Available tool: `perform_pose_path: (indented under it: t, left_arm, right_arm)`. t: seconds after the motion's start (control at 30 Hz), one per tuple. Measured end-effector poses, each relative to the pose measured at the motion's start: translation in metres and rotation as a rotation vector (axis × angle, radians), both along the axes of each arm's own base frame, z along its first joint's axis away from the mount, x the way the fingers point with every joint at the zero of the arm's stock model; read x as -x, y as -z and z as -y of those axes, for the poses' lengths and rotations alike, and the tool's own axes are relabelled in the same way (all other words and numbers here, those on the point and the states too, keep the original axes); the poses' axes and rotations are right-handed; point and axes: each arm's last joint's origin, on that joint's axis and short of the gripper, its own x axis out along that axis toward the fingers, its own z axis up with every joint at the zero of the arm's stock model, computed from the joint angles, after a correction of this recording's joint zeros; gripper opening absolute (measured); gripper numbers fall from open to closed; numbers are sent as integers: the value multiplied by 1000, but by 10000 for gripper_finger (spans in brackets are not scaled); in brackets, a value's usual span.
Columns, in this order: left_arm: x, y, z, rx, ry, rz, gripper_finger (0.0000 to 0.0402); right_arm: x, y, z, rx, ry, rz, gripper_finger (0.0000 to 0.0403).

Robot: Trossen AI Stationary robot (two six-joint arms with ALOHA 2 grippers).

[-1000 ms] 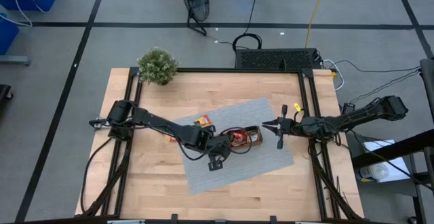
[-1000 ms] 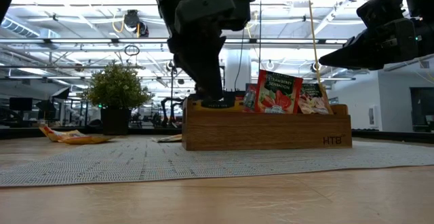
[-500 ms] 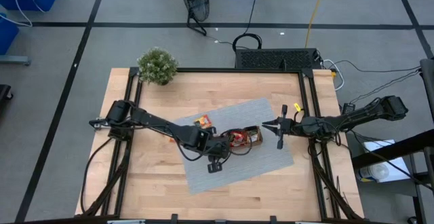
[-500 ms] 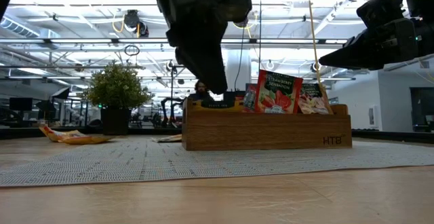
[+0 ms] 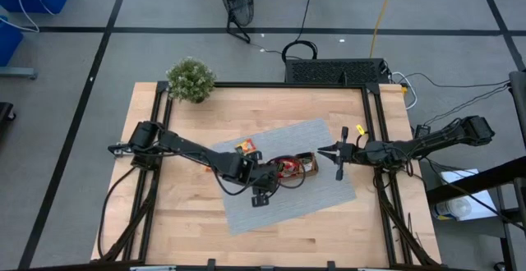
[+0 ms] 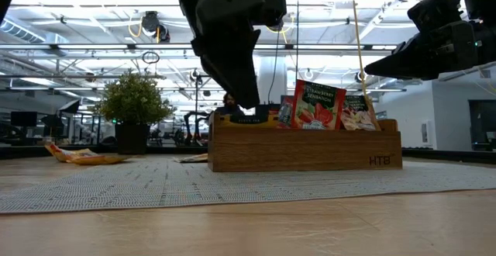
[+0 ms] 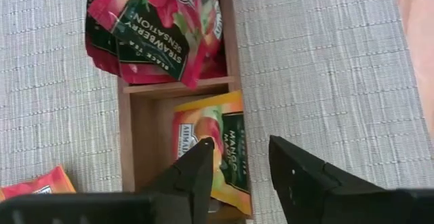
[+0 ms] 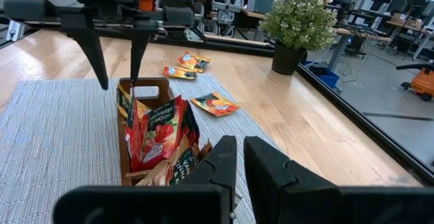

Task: Pick & Place Tea
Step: Put the yellow tea bag into the left section of the wooden organizer

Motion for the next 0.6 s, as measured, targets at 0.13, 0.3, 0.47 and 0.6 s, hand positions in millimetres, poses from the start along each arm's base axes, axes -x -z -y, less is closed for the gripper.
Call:
perform_pose_path:
  t: [0.13, 0.3, 0.47, 0.6]
  left_arm:
    - [0, 0, 1, 33, -3, -4, 137]
    - [0, 0, 1, 34, -7, -3, 140]
    - [-1, 7, 1, 32, -14, -20, 141]
    - [-3, 12, 1, 27, -14, -24, 141]
  right_arm:
    - [0, 0, 0, 0, 0, 0, 18]
    - [0, 0, 0, 0, 0, 0, 18]
    - [0, 0, 0, 0, 0, 0, 18]
    - [0, 0, 0, 0, 0, 0, 18]
